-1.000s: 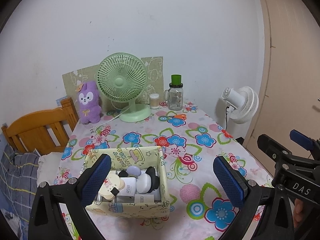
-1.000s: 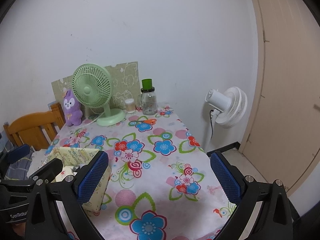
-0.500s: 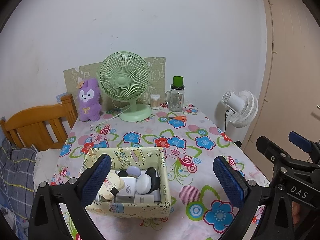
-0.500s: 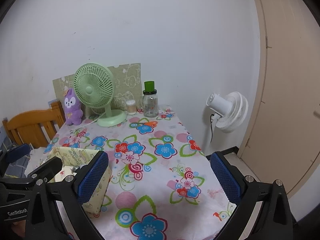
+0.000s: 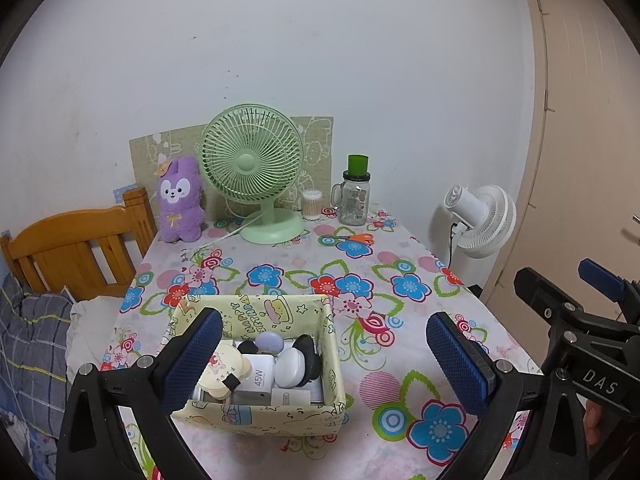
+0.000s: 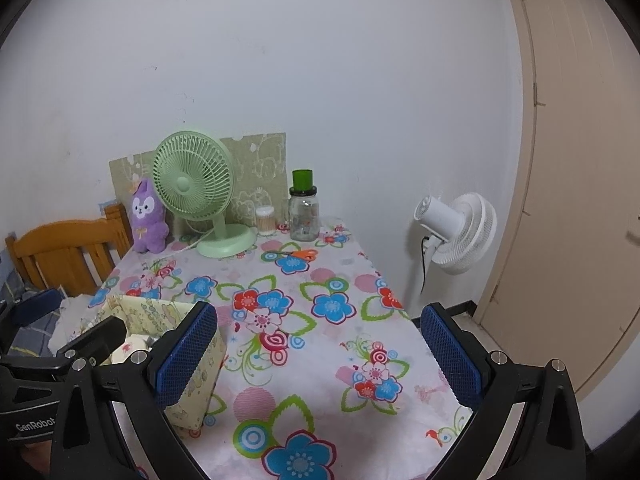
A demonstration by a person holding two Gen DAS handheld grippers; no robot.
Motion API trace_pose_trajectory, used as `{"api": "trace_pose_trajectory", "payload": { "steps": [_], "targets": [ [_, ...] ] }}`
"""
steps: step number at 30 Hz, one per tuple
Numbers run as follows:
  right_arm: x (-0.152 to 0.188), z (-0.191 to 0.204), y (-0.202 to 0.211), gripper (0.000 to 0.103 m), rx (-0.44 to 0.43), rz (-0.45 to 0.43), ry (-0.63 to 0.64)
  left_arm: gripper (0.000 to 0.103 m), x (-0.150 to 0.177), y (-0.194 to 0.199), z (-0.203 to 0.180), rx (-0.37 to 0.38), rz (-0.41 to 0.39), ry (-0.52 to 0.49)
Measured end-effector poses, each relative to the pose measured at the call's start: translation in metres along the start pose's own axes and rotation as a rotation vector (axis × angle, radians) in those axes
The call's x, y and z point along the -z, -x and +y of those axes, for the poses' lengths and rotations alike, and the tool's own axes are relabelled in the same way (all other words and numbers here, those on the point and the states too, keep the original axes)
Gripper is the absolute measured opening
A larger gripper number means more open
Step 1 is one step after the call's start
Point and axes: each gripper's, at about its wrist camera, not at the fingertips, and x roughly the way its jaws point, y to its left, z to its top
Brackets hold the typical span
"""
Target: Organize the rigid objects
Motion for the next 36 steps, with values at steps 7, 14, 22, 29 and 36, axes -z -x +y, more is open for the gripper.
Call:
{"api": "trace_pose_trajectory", "payload": {
  "steps": [7, 14, 22, 29, 36],
  "targets": [
    [-0.0018, 0.0019, 0.0025, 0.103, -0.003, -0.006, -0.001, 0.103, -0.0002, 0.0002, 0.0008, 0.001, -0.002, 0.007],
    [-0.0028, 0.0048, 0.0029, 0.103, -0.005, -0.008, 0.002, 0.103, -0.0004, 0.0007, 0.0027, 0.001, -0.003, 0.011],
    [-0.0034, 0.0056, 0.0028, 0.103, -0.004, -0.009, 0.005, 0.103, -0.0004, 0.0011, 0.0035, 0.001, -0.004, 0.011],
    [-0.0038, 0.0057, 0.0022, 0.103, -0.005, -0.008, 0.001, 0.103, -0.0003, 0.0008, 0.0035, 0.0, -0.004, 0.016],
    [-0.0033, 0.0066, 0.0017, 0.103, -0.007, -0.006, 0.005, 0.103, -0.0005, 0.0026, 0.007, 0.0, -0.003, 0.018]
  ]
}}
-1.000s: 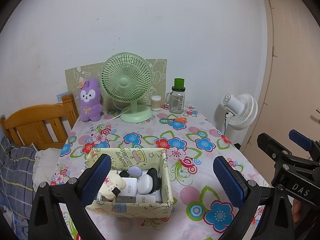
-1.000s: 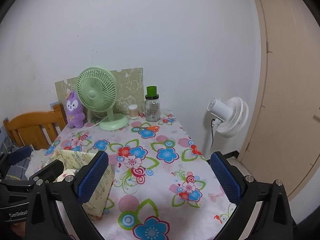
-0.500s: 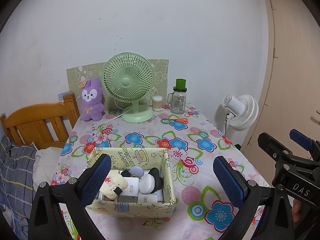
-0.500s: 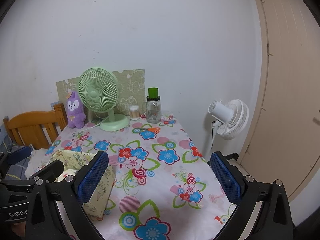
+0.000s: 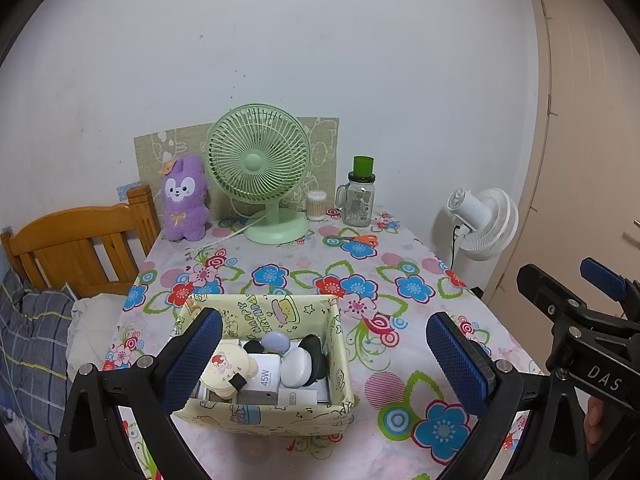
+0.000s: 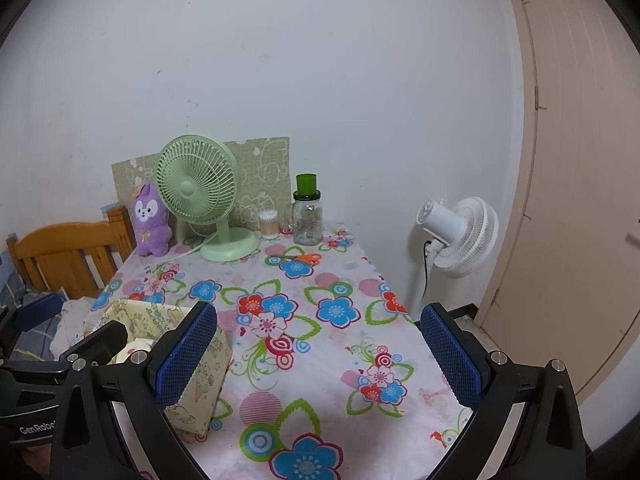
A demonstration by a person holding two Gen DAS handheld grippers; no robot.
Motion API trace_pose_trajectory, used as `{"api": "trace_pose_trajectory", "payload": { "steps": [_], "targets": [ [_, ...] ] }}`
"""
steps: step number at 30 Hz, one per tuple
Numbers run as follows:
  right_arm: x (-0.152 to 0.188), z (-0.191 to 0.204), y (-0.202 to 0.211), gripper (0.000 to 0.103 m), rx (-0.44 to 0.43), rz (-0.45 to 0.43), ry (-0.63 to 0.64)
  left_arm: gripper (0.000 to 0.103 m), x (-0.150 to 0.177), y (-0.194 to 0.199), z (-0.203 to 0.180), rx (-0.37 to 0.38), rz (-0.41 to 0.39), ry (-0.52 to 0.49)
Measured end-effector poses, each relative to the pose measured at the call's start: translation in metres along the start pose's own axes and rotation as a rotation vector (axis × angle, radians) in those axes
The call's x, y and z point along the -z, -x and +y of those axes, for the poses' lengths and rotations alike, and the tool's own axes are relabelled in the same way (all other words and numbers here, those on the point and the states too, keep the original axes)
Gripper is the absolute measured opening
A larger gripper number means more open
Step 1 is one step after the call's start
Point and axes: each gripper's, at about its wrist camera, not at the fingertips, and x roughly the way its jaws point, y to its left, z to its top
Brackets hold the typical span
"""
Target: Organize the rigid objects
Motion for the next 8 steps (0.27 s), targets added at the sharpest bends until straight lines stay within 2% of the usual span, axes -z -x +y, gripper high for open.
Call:
{"api": "trace_pose_trajectory", "payload": {
  "steps": [8],
  "targets": [
    [-0.0002, 0.0001, -0.0006, 0.103, -0.001, 0.001, -0.001, 0.103, -0.0002, -0.0038, 0.002, 0.0, 0.01, 0.008]
  ]
}}
